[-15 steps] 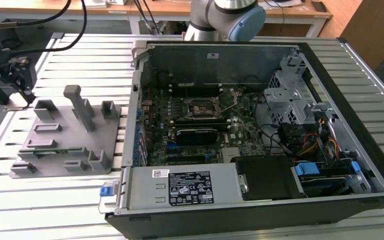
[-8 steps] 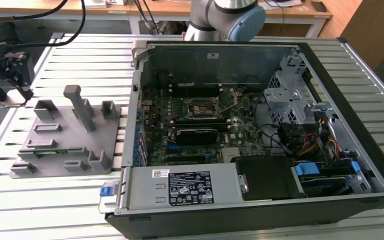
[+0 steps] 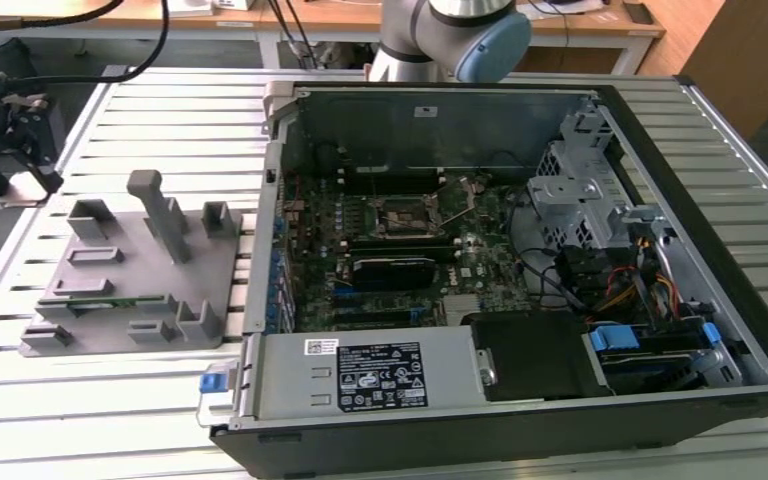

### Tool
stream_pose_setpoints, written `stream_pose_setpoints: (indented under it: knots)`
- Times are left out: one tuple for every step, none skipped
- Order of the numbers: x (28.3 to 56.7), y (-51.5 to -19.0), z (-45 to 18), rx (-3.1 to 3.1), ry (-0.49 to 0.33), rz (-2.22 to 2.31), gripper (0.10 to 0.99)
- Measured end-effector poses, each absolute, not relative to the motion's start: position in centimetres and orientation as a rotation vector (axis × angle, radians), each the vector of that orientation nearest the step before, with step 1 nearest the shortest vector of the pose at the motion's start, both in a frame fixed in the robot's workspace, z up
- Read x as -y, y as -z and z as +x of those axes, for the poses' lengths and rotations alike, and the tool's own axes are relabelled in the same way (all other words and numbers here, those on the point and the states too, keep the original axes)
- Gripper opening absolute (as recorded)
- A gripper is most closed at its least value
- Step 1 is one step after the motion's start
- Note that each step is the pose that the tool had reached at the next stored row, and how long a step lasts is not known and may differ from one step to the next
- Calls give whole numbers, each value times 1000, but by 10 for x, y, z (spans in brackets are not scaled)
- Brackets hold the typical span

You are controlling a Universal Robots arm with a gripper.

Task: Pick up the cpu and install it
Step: 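Pick up the cpu and move it towards the insertion slot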

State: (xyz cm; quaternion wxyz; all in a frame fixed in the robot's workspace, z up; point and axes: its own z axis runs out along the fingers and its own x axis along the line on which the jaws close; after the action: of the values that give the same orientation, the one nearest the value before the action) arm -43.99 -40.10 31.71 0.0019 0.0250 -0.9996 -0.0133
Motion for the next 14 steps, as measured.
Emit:
stream_pose_setpoints:
  knots:
    - [401, -318, -440, 3137, 42, 78, 525]
    - [401, -319, -440, 3137, 42, 78, 525]
    - [400, -321, -440, 3137, 42, 78, 525]
    - [400, -322, -440, 3137, 42, 78, 525]
    - [400, -323, -440, 3137, 42, 78, 525]
    - [400, -324, -440, 3137, 42, 78, 525]
    - [400, -325, -440, 3137, 42, 78, 525]
    - [399, -326, -440, 3138, 42, 79, 525]
    - [399, -327, -440, 3138, 42, 78, 525]
    - [399, -329, -440, 3138, 42, 78, 525]
    - [399, -330, -440, 3138, 42, 78, 525]
    - [399, -331, -440, 3138, 42, 78, 525]
    - [399, -333, -440, 3138, 42, 78, 525]
    - [398, -334, -440, 3138, 42, 78, 525]
